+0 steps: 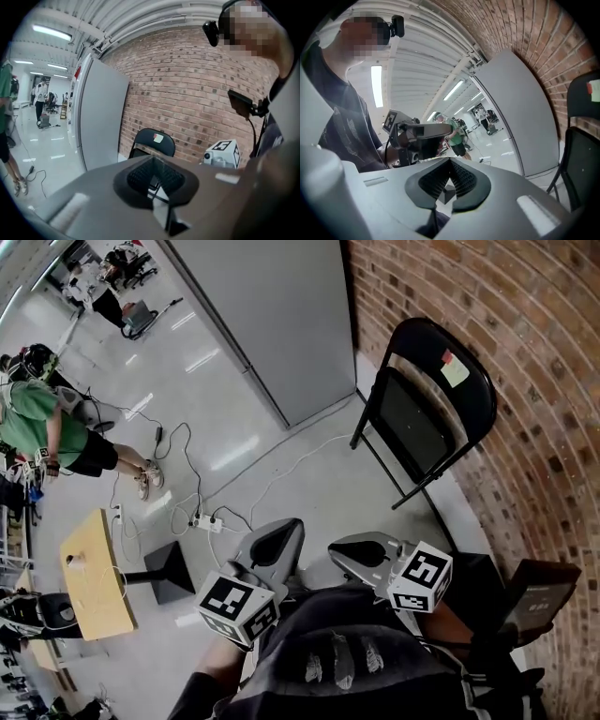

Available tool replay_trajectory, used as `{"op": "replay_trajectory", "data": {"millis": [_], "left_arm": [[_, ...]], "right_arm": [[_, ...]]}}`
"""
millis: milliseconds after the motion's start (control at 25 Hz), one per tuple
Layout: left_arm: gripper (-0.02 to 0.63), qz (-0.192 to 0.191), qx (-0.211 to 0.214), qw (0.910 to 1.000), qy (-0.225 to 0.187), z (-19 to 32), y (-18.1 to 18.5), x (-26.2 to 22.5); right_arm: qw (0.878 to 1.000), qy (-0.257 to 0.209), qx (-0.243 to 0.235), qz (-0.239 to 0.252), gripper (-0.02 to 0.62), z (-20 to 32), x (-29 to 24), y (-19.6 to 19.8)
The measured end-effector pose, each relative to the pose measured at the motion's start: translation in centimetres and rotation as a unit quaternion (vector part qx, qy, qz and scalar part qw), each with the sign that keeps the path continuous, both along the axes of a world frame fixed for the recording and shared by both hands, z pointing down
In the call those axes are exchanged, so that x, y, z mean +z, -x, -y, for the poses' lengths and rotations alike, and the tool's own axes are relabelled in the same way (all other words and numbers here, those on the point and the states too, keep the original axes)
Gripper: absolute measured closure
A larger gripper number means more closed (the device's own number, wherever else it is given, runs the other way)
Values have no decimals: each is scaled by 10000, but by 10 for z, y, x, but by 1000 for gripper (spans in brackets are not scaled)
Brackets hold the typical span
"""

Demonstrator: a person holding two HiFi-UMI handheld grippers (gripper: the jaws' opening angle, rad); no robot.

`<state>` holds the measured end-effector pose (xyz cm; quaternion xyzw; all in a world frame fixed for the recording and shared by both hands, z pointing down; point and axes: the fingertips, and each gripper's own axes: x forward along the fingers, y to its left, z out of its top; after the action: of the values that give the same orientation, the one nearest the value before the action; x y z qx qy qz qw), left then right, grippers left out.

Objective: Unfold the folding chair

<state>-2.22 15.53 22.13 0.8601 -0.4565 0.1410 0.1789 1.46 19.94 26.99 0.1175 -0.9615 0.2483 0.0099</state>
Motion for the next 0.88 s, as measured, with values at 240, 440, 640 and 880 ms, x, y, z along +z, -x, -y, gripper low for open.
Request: {"op": "replay_trajectory", "data": {"millis": [240,440,640,880], "left_arm": [[604,353,255,9985,-335,22,-10,-3],[604,449,511,9959,-596,45,-14,-9],[604,211,709,9949,-679,68,-7,-6],[604,-125,832,9941,-680,106,20,-3]], "right_arm": [[9979,-105,636,38,594,35,-7,-28],[9938,-97,1099,101,594,59,-13,-37],[9904,-163,1372,-103,594,80,-16,-33],[9864,-86,1585,-420,594,111,-13,-11]]}}
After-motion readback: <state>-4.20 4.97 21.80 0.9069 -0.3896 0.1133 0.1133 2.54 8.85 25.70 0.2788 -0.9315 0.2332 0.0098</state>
